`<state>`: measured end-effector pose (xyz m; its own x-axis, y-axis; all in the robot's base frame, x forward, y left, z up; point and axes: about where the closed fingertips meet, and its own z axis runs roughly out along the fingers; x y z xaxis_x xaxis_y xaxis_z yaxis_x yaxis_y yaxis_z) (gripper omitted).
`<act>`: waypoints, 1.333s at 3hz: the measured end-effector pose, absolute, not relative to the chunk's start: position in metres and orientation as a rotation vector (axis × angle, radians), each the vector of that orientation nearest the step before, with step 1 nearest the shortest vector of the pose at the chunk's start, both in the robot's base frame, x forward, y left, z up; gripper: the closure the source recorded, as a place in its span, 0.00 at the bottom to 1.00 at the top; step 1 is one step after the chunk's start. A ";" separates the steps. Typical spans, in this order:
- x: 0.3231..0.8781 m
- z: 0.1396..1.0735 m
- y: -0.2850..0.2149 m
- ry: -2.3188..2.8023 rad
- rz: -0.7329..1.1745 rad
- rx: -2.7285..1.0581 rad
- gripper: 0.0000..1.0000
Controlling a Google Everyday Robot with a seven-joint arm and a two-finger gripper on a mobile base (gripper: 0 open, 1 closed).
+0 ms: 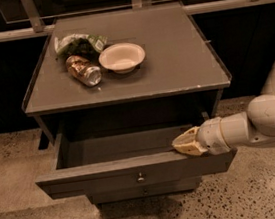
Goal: Open top drawer
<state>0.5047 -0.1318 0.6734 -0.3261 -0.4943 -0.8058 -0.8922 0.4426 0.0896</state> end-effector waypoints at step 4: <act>0.504 0.718 -0.177 1.873 0.384 -0.914 0.36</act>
Offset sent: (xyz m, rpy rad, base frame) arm 0.0025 -0.0738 0.0834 0.0080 -0.4491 -0.4436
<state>0.5045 -0.1770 0.7184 -0.2383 -0.4252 -0.8732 -0.7342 0.6674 -0.1247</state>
